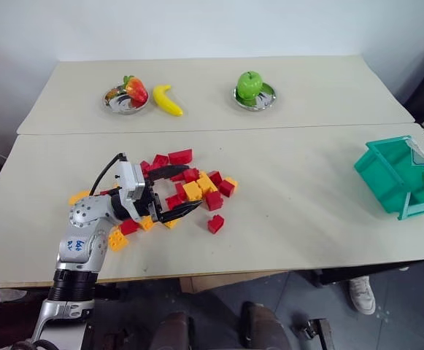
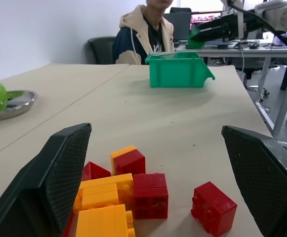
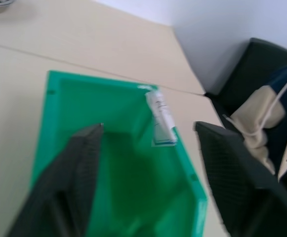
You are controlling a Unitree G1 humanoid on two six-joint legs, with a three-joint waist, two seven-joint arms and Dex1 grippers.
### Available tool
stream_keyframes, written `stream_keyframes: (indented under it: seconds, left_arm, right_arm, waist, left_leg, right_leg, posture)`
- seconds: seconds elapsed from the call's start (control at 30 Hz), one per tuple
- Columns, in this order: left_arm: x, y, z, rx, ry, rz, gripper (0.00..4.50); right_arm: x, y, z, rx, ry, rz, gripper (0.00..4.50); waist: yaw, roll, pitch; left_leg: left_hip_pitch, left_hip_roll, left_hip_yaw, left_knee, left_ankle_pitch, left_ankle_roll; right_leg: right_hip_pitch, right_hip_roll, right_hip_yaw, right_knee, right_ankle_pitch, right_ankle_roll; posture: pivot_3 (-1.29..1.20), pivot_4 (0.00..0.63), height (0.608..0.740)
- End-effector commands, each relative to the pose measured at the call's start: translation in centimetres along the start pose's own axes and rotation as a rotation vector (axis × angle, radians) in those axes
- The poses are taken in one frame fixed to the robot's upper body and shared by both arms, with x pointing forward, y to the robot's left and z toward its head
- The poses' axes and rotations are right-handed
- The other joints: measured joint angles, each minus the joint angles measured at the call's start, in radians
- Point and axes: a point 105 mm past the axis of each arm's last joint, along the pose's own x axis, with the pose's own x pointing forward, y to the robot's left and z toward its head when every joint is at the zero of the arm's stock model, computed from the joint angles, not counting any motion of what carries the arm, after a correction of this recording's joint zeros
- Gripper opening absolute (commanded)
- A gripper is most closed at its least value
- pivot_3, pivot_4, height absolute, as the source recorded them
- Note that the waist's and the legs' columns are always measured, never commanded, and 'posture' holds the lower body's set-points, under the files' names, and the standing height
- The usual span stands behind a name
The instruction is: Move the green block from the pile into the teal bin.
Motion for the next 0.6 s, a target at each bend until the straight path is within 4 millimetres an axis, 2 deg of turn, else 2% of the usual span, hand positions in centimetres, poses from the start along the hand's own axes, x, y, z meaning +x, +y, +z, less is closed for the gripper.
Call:
stream_keyframes:
  seconds: [0.03,0.07,0.2,0.3,0.33,0.43,0.6]
  left_arm:
    - [-0.6,1.0,0.5,0.058,0.006,0.063,4.5]
    - [-0.8,1.2,0.6,0.059,0.004,0.076,4.5]
    - [-2.4,1.9,1.0,0.059,0.019,0.155,4.5]
    - [-4.6,2.7,0.5,0.077,0.111,0.237,4.5]
    - [-5.1,2.9,0.3,0.089,0.138,0.257,4.5]
    - [-7.1,2.7,-0.1,0.083,0.196,0.278,4.5]
    - [-9.6,1.6,-0.4,0.083,0.253,0.312,4.5]
  right_arm:
    - [0.0,-0.5,2.3,-0.042,-0.076,0.018,4.42]
    - [0.1,0.0,2.4,-0.051,-0.083,0.05,4.47]
    - [0.3,4.9,5.5,-0.026,-0.252,0.337,4.47]
    - [-0.1,9.7,6.7,0.032,-0.332,0.59,4.47]
    - [0.0,10.6,6.8,0.06,-0.345,0.629,4.47]
    - [-1.2,15.9,5.3,0.036,-0.272,0.889,4.47]
    - [-3.4,21.5,4.5,0.028,-0.255,1.118,4.47]
  waist:
    - [-0.001,0.0,0.0]
    - [-0.001,0.0,0.0]
    - [-0.007,0.001,0.0]
    - [-0.013,0.001,0.0]
    - [-0.013,0.001,0.0]
    - [-0.005,0.001,0.0]
    - [0.005,0.001,0.0]
  left_leg:
    - [0.0,0.0,0.0,0.0,0.0,0.0]
    - [0.0,0.0,0.0,0.0,0.0,0.0]
    - [0.0,0.001,0.0,0.0,0.0,0.0]
    - [0.001,0.002,0.0,-0.001,0.0,0.0]
    - [0.002,0.002,0.0,-0.002,0.0,0.0]
    - [0.001,0.002,0.0,-0.001,0.0,0.0]
    - [0.0,0.001,-0.002,-0.002,0.0,0.0]
  right_leg:
    - [0.0,0.0,0.0,0.0,0.0,0.0]
    - [0.0,0.0,0.0,0.0,0.0,0.0]
    - [0.0,0.0,0.0,0.0,0.0,0.0]
    - [0.0,0.001,0.0,0.0,0.0,0.0]
    - [0.0,0.001,0.0,0.0,0.0,0.0]
    - [0.0,0.001,0.0,0.0,0.0,0.0]
    - [0.0,-0.001,-0.003,-0.001,0.0,0.0]
  posture:
    - [0.0,0.15,0.74]
    - [0.0,0.15,0.74]
    - [0.0,0.15,0.74]
    - [0.0,0.15,0.74]
    - [0.0,0.15,0.74]
    - [0.0,0.15,0.74]
    - [0.0,0.15,0.74]
